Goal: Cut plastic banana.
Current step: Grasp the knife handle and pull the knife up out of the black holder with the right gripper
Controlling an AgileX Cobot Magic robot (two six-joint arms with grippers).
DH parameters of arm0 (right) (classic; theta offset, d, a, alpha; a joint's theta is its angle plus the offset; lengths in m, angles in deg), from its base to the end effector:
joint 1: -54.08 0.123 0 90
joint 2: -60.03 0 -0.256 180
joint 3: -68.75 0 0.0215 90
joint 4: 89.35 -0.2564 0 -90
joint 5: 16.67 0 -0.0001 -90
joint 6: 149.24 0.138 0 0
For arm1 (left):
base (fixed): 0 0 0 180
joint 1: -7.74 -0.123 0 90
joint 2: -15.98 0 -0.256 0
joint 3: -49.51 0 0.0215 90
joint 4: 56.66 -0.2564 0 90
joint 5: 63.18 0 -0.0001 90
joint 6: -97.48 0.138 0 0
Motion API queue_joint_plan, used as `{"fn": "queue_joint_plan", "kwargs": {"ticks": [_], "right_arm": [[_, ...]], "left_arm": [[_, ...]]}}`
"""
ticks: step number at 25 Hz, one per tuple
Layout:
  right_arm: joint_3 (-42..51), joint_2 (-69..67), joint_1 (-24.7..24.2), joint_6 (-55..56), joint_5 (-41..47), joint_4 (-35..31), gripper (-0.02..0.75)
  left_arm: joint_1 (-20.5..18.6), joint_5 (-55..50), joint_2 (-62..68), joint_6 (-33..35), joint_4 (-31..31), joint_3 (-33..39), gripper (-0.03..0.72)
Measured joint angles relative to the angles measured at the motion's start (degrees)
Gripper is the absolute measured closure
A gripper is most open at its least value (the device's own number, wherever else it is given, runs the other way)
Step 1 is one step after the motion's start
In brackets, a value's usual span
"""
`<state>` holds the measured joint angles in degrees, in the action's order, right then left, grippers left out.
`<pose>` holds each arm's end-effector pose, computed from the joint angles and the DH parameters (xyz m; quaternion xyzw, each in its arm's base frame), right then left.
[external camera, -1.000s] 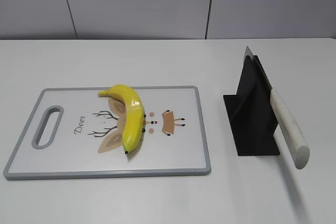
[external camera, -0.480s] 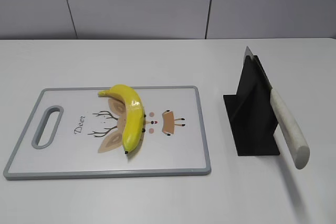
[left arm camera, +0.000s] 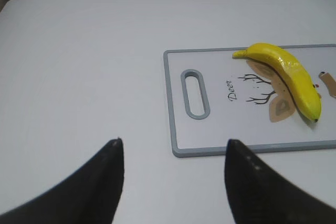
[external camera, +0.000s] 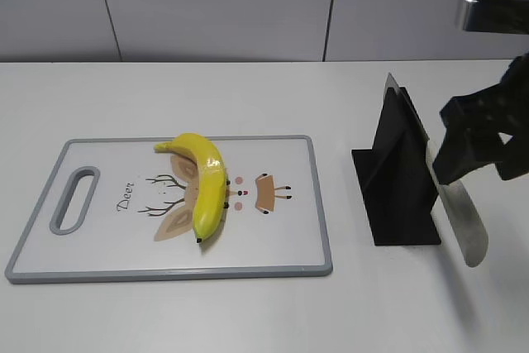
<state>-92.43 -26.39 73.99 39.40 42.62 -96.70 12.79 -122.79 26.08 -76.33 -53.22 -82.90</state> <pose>0.2525 0.1076 0.1998 -0.0722 0.9865 0.0903 0.1156 0.0747 -0.0138 0.2599 0.0841 0.8495 -0.0248 0.5203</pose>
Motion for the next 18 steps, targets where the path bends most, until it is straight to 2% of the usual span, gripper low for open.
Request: {"fn": "queue_joint_plan", "kwargs": {"ticks": [4,13,16,18], "right_arm": [[0.0,-4.8,0.0,0.0,-3.8,-1.8,0.213],[0.0,-12.2,0.0,0.0,-2.6,-2.1,0.229],[0.0,-13.1,0.0,0.0,-1.6,-2.1,0.298],[0.0,-13.2,0.0,0.1,-1.2,-2.5,0.404]], "left_arm": [[0.0,0.0,0.0,0.0,0.0,0.0,0.106],[0.0,0.0,0.0,0.0,0.0,0.0,0.106],[0.0,0.0,0.0,0.0,0.0,0.0,0.106],[0.0,0.0,0.0,0.0,0.0,0.0,0.106]]}}
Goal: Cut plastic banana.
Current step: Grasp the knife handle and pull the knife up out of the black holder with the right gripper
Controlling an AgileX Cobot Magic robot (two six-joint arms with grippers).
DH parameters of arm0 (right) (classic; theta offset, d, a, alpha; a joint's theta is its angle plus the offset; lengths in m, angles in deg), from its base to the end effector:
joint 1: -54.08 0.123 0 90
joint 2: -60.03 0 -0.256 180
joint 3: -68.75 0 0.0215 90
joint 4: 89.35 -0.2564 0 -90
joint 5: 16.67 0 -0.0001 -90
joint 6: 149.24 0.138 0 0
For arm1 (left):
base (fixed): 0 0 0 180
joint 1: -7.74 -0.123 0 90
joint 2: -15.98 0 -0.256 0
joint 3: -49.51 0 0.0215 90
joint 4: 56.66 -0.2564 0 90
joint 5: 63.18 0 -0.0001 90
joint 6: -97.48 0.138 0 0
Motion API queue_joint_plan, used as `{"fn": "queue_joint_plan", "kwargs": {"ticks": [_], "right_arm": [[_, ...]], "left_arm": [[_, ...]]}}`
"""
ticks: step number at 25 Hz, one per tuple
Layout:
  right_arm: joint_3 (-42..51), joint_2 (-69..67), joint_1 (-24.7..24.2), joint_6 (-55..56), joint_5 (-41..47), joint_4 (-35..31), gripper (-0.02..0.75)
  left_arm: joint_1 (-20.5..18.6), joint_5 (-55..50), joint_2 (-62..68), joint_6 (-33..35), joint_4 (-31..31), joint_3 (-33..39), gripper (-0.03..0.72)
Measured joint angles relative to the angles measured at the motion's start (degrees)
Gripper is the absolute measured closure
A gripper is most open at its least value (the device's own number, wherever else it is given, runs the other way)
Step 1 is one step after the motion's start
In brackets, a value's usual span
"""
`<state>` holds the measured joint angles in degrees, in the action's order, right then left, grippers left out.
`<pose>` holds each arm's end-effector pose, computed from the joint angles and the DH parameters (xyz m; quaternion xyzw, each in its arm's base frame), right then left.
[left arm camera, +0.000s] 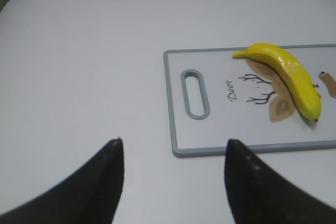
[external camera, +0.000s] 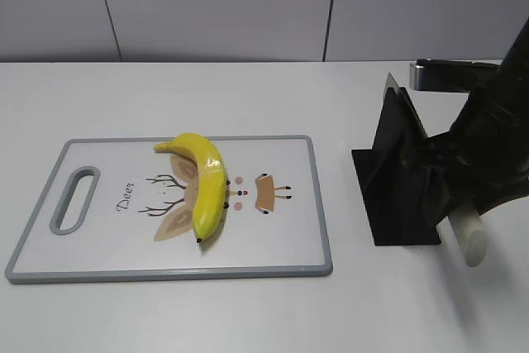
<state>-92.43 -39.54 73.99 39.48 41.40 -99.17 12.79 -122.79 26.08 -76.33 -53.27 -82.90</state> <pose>0.2636 0.1167 0.1362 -0.0543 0.9953 0.0793 0.0115 0.0747 -0.0137 0.2599 0.0841 0.8495 -0.0244 0.5203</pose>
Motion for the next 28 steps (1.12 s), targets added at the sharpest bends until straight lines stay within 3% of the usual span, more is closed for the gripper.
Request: {"fn": "queue_joint_plan", "kwargs": {"ticks": [2,3,8,17,28], "right_arm": [[0.0,0.0,0.0,0.1,0.1,-0.6,0.549],[0.0,0.0,0.0,0.8,0.3,-0.5,0.571],[0.0,0.0,-0.1,1.3,0.3,-0.8,0.572],[0.0,3.1,-0.1,1.5,0.1,-0.8,0.572],[0.0,10.6,0.0,1.4,0.5,1.2,0.575]], "left_arm": [[0.0,0.0,0.0,0.0,0.0,0.0,0.106],[0.0,0.0,0.0,0.0,0.0,0.0,0.106],[0.0,0.0,0.0,0.0,-0.1,0.0,0.112],[0.0,0.0,0.0,0.0,-0.1,0.0,0.198],[0.0,0.0,0.0,0.0,-0.1,0.0,0.209]]}}
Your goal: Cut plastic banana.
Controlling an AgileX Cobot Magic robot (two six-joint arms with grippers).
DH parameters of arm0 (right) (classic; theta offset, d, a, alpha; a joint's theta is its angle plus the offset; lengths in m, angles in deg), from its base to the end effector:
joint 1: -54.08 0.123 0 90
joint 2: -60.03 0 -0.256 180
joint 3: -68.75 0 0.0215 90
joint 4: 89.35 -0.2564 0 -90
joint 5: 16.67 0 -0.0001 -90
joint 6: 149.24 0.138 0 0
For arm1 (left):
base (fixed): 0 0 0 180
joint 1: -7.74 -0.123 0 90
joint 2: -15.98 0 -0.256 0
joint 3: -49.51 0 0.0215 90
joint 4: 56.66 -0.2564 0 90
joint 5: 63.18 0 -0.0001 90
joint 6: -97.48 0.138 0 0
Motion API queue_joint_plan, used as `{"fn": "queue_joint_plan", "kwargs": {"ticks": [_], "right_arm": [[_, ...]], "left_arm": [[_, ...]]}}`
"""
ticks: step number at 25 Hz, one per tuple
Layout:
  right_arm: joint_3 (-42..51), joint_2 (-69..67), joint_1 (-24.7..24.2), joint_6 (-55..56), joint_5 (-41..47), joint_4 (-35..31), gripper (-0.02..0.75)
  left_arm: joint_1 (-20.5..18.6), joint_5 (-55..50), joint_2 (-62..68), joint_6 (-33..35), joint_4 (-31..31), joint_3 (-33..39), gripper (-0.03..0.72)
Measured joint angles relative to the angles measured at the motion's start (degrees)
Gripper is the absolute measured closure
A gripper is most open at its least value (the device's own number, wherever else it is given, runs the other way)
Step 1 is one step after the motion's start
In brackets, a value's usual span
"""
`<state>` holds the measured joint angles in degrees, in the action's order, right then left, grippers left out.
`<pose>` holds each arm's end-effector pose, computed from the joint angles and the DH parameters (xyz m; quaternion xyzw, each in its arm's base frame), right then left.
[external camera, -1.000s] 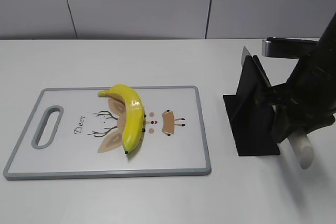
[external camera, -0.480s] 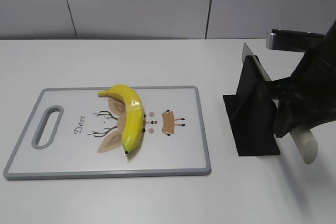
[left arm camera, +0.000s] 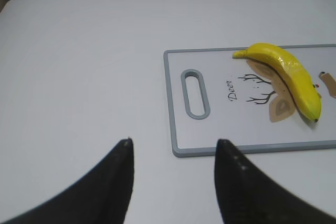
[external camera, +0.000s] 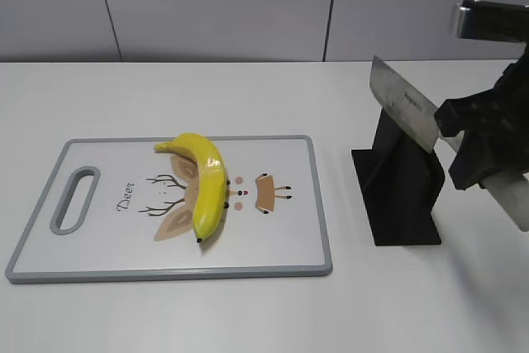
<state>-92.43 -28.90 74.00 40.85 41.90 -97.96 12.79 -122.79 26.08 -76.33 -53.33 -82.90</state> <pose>0.2562 0.1116 0.1884 -0.0537 0.9891 0.0967 0.0970 0.0747 -0.0135 0.2599 0.0841 0.8495 -0.0239 0.5203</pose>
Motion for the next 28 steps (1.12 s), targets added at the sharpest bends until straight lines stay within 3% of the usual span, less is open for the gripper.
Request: {"fn": "queue_joint_plan", "kwargs": {"ticks": [9,15,21,28], "right_arm": [[0.0,6.4,0.0,-0.3,-0.3,1.6,0.576],[-2.4,7.2,0.0,-9.1,-2.7,2.8,0.576],[-7.4,5.5,0.0,-24.2,-3.0,3.0,0.577],[-13.5,-0.6,0.0,-37.8,-3.0,3.0,0.577]], "left_arm": [[0.0,0.0,0.0,0.0,0.1,0.0,0.216],[0.0,0.4,0.0,0.7,-0.4,-1.1,0.218],[0.0,4.3,4.4,2.7,-0.6,-3.1,0.111],[0.0,11.3,19.4,14.0,2.3,-7.6,0.081]]}}
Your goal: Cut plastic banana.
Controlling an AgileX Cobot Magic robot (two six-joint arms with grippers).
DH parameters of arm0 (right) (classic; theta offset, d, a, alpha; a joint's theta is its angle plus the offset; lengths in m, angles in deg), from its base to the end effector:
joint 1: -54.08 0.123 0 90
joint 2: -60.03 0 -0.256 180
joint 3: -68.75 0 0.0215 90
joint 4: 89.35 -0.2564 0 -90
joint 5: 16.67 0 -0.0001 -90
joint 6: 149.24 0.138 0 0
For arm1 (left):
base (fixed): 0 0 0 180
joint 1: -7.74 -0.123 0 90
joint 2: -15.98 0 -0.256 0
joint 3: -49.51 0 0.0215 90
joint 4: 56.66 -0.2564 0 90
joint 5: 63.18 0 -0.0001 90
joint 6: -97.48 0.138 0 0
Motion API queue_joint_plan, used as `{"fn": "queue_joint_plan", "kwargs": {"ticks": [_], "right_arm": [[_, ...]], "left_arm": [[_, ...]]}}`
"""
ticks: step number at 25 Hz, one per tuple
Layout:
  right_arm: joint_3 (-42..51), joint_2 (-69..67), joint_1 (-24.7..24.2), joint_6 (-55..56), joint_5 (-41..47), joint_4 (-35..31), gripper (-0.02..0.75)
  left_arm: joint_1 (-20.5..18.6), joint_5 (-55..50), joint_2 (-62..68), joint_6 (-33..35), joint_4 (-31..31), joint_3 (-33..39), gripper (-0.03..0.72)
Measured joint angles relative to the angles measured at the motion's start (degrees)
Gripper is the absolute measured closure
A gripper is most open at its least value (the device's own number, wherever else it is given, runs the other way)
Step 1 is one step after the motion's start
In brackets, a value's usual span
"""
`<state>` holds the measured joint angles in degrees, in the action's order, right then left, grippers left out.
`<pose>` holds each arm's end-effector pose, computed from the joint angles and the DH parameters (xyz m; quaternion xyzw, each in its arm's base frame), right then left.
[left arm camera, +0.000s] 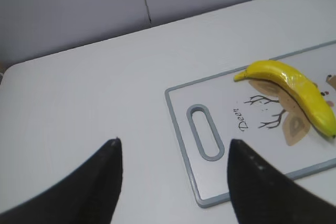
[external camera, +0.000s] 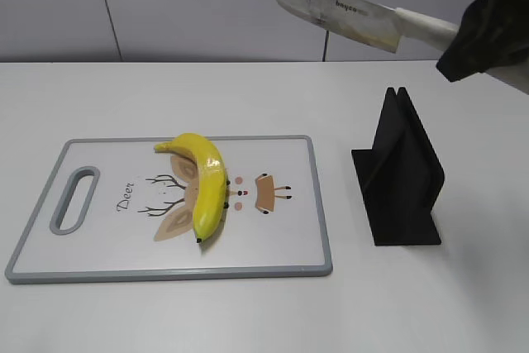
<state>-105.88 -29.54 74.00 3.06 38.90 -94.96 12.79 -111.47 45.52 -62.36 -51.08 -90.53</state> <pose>0.3001 0.1206 0.2587 -0.3749 0.8904 0.0287 0.2568 0.1304 -0.0216 0.2952 0.1779 0.8365 0.0204 0.5178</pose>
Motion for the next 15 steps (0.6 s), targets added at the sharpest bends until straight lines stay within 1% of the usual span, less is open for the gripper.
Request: {"fn": "queue_joint_plan", "kwargs": {"ticks": [6,10,15], "right_arm": [[-7.2,-7.9,0.0,-8.0,-0.1,0.1,0.577],[-10.7,-13.1,0.0,-12.0,0.0,-1.6,0.577],[-12.2,-17.5,0.0,-21.2,0.3,-6.0,0.577]], "left_arm": [[0.7,2.0,16.1,13.3,3.8,-8.3,0.083],[0.7,1.7,27.6,24.1,9.3,-15.1,0.088],[0.7,0.9,39.8,31.0,15.5,-23.9,0.093]]}}
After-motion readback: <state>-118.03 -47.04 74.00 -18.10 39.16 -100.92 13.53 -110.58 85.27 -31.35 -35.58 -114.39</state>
